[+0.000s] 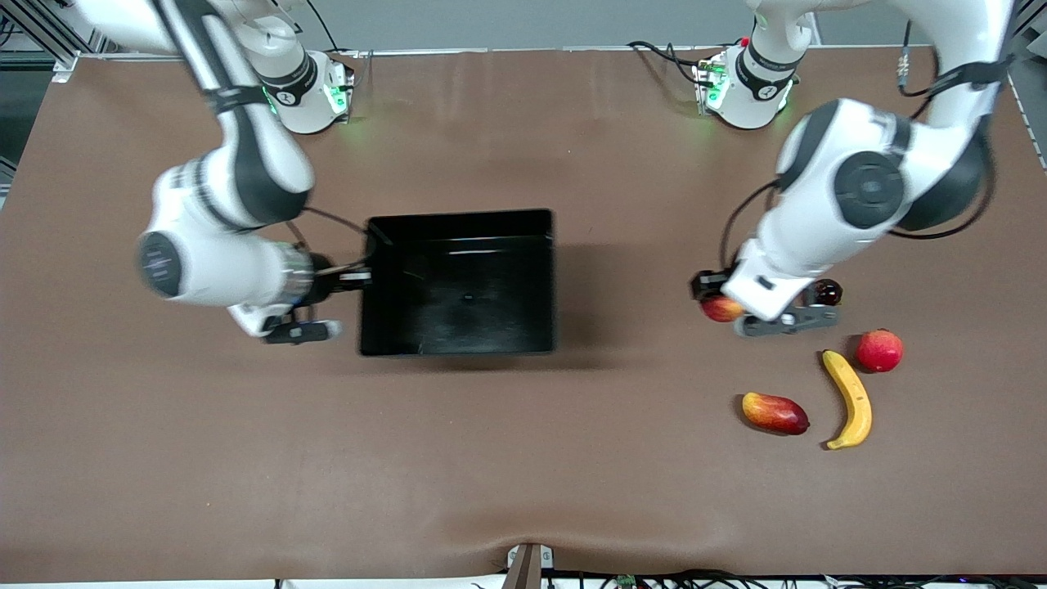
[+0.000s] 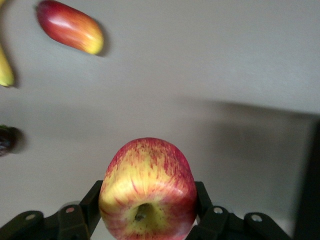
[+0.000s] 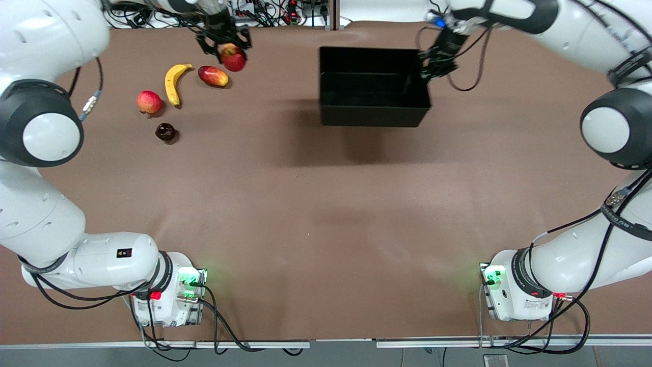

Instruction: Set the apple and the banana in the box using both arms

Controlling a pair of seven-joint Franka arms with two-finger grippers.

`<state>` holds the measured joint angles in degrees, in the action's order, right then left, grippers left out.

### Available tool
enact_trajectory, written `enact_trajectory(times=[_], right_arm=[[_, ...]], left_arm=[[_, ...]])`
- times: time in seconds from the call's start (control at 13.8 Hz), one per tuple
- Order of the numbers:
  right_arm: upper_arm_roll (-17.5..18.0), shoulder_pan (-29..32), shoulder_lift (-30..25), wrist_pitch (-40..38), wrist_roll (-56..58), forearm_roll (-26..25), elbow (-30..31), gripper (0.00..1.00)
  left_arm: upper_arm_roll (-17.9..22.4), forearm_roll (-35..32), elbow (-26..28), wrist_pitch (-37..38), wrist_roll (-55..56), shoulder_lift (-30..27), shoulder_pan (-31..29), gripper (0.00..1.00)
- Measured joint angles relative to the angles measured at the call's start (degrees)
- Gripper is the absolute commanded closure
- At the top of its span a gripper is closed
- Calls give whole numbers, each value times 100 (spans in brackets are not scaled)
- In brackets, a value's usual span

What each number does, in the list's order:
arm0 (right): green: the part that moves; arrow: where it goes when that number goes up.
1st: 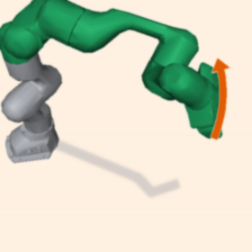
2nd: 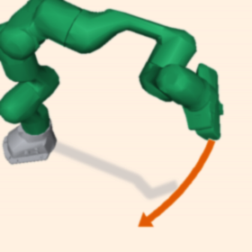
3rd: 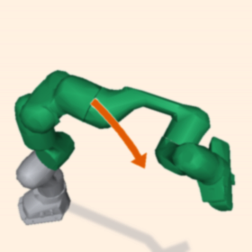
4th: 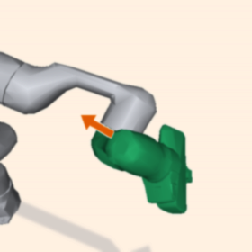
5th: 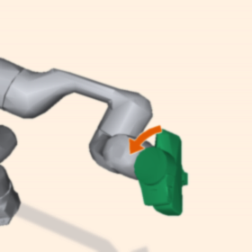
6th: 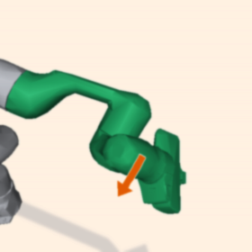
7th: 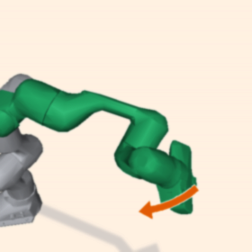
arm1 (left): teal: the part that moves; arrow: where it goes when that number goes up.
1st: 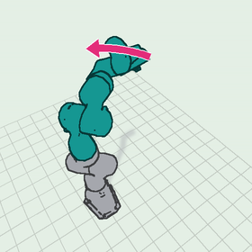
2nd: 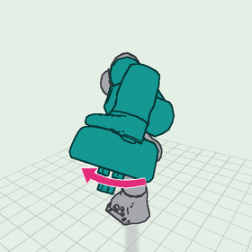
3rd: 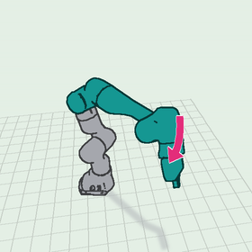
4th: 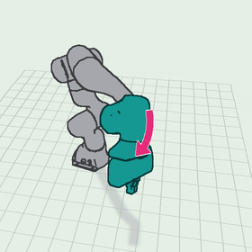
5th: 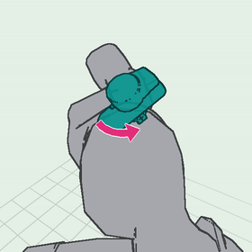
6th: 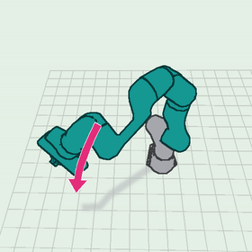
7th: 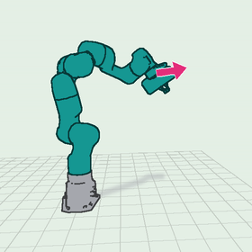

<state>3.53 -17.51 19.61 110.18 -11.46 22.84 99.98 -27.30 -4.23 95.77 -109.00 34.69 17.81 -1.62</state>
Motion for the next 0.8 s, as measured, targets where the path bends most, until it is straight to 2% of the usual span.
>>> enact_trajectory(times=[0.29,0.65,0.73,0.8], right_arm=[[-3,-1011,457,1111,-842,2,41,100],[-15,-1555,1043,1990,-1259,8,41,100],[-15,-1624,1126,2105,-1387,8,39,89],[-15,-1679,1192,2187,-1497,9,29,12]], left_arm=[[-5,0,31,-137,840,357,526,100],[-6,0,57,-209,1264,379,704,100],[-7,0,105,-323,1450,433,827,100],[-6,-1,183,-503,1656,529,965,100]])
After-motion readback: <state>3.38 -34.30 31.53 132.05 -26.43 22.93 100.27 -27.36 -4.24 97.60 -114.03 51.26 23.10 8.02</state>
